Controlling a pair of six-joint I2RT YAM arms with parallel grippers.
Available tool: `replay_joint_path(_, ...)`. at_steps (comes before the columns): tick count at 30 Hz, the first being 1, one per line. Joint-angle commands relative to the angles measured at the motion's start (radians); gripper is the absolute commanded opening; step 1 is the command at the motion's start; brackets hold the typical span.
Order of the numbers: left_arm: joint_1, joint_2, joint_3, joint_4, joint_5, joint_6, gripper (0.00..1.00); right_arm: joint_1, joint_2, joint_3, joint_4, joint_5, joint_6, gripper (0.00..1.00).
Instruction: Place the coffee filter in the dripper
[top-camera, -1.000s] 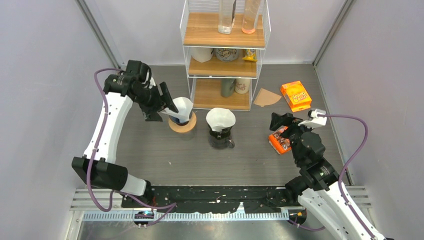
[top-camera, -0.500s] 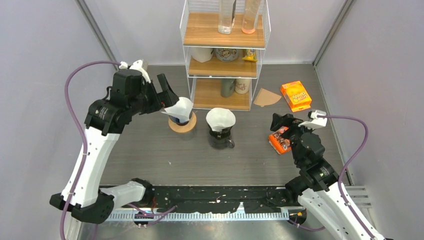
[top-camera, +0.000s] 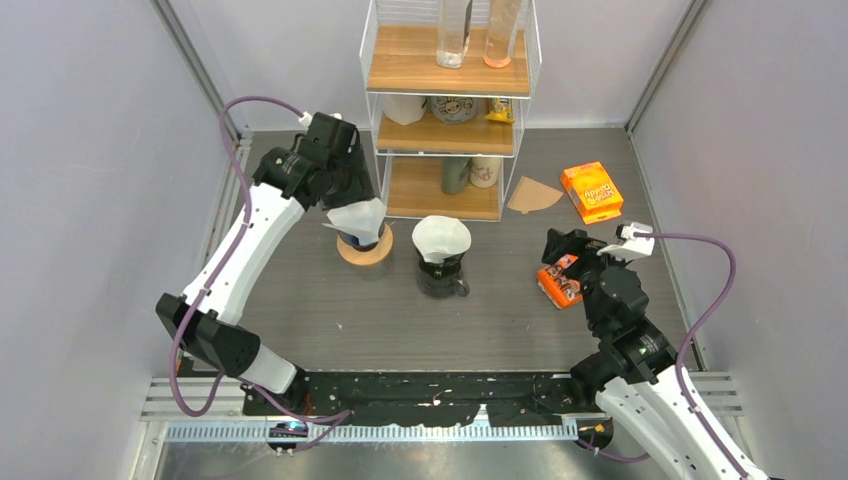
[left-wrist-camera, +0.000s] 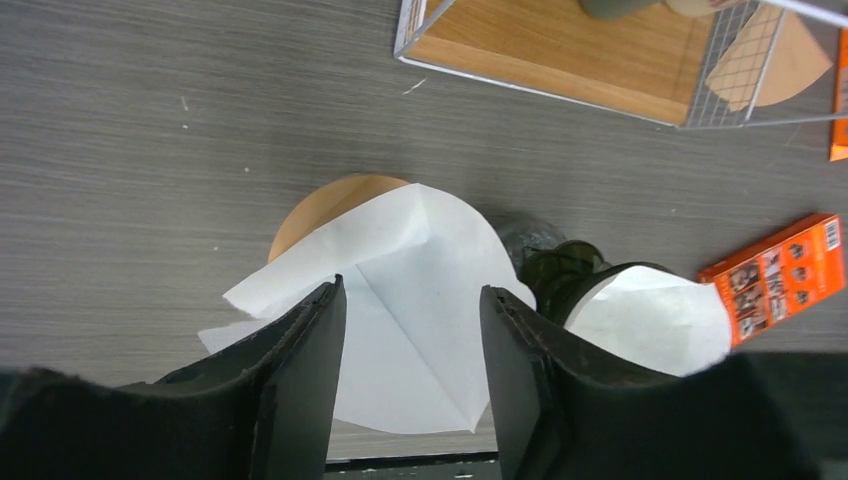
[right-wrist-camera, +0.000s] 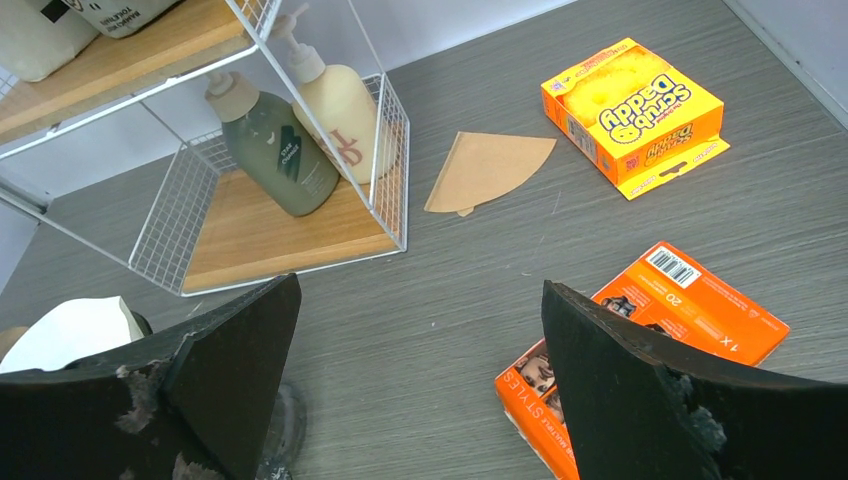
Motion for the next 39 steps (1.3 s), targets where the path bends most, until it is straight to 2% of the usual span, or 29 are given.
replay_joint_path(1, -0.01, -0.012, 0.037, -0.033, -0.039, -0.003, 0.5, -0.003, 0.021, 0.003, 0.016, 0.03, -0.004, 0.97)
replay_joint_path(6, -0.016, -0.007, -0.001, -0.061, -0.03, -0.002, 0.29, -0.001, 0.029, 0.006, 0.013, 0.035, -0.004, 0.97)
replay_joint_path(9, -0.024, -0.002, -0.025, -0.073, -0.027, 0.002, 0.25, -0.002, 0.035, 0.006, 0.012, 0.037, -0.004, 0.97)
replay_joint_path(16, -0.045, 0.042, -0.031, -0.102, -0.018, 0.044, 0.19, -0.002, 0.047, 0.009, 0.008, 0.037, -0.005, 0.97)
replay_joint_path(26, -0.064, 0.095, -0.04, -0.117, 0.006, 0.103, 0.17, -0.002, 0.062, 0.017, 0.002, 0.027, -0.005, 0.97)
replay_joint_path(36, -0.063, 0.132, -0.046, -0.081, 0.109, 0.188, 0.13, -0.002, 0.086, 0.02, 0.0, 0.011, -0.01, 0.97)
replay_joint_path(39, -0.064, 0.14, -0.041, -0.097, 0.095, 0.2, 0.13, -0.002, 0.092, 0.023, 0.0, 0.008, -0.012, 0.97)
